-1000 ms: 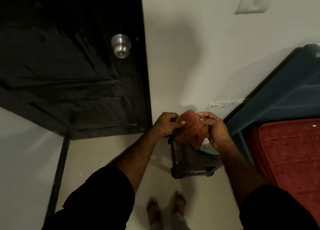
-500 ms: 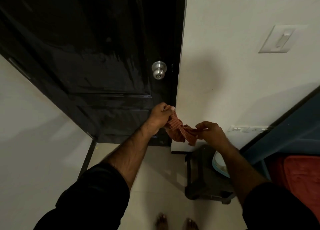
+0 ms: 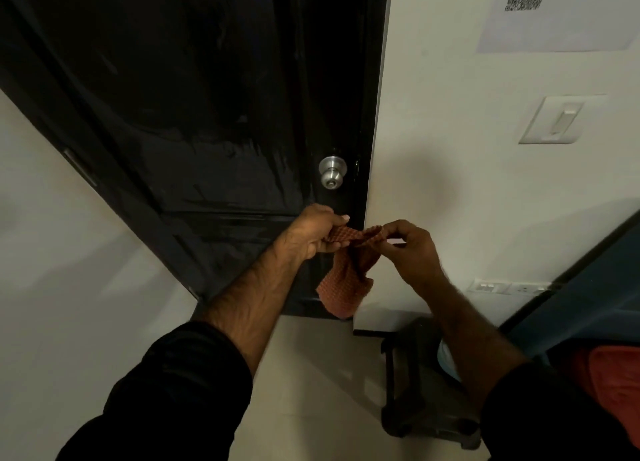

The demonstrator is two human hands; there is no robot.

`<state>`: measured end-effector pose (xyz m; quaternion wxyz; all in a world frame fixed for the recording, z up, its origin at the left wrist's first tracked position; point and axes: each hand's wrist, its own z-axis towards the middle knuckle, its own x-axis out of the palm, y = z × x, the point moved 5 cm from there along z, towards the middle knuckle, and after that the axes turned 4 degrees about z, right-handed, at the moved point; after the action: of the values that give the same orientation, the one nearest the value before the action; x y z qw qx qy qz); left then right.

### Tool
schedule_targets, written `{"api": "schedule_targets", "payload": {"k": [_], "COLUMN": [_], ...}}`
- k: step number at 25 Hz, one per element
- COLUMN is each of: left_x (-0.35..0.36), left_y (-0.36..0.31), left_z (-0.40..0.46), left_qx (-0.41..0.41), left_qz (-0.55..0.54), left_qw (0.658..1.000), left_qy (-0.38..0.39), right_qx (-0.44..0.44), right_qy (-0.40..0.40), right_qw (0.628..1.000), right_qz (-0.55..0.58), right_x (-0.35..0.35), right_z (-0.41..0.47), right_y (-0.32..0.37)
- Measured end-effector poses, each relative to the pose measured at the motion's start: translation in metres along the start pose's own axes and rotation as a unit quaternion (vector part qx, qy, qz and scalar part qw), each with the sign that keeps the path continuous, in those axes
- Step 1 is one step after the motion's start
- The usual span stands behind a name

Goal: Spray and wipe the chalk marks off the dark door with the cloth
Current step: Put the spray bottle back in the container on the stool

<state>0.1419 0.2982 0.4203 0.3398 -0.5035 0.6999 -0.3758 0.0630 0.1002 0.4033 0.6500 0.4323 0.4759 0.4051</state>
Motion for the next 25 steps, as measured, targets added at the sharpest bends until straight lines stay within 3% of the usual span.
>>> {"api": "schedule_targets", "payload": {"k": [3,6,9,11,13,15,19,25], "left_x": [-0.012,-0.014,-0.015,-0.016,-0.019,-0.021,-0.020,-0.022], "left_y": [-0.002,0.001,-0.008,-0.017,-0.027,-0.035,-0.035,-0.031], "left_z": [0.000,-0.002,-0.007,-0.007,-0.006,-0.008,-0.011,-0.013], "left_qx": [0.043,0.092,0.182,0.258,0.325,0.360,0.348,0.327], "left_qz": [0.102,0.103,0.162,0.245,0.288,0.259,0.126,0.069], "left_qw": [0.994,0.987,0.960,0.928,0.900,0.896,0.928,0.941], "left_qy": [0.023,0.080,0.137,0.109,0.033,0.002,0.052,0.059], "right_qx": [0.008,-0.042,-0.049,-0.025,-0.020,-0.035,-0.049,-0.043], "right_qy": [0.031,0.088,0.083,0.056,0.017,0.016,0.053,0.028], "right_qw": [0.999,0.995,0.995,0.998,1.000,0.999,0.997,0.998], "right_qz": [0.022,-0.024,-0.034,-0.013,0.002,0.014,0.008,0.021], "right_x": [-0.003,0.000,-0.004,-0.010,-0.018,-0.026,-0.036,-0.047], "right_z": [0.014,0.025,0.033,0.036,0.040,0.043,0.041,0.039], "right_y": [0.023,0.051,0.066,0.071,0.071,0.073,0.076,0.064]}}
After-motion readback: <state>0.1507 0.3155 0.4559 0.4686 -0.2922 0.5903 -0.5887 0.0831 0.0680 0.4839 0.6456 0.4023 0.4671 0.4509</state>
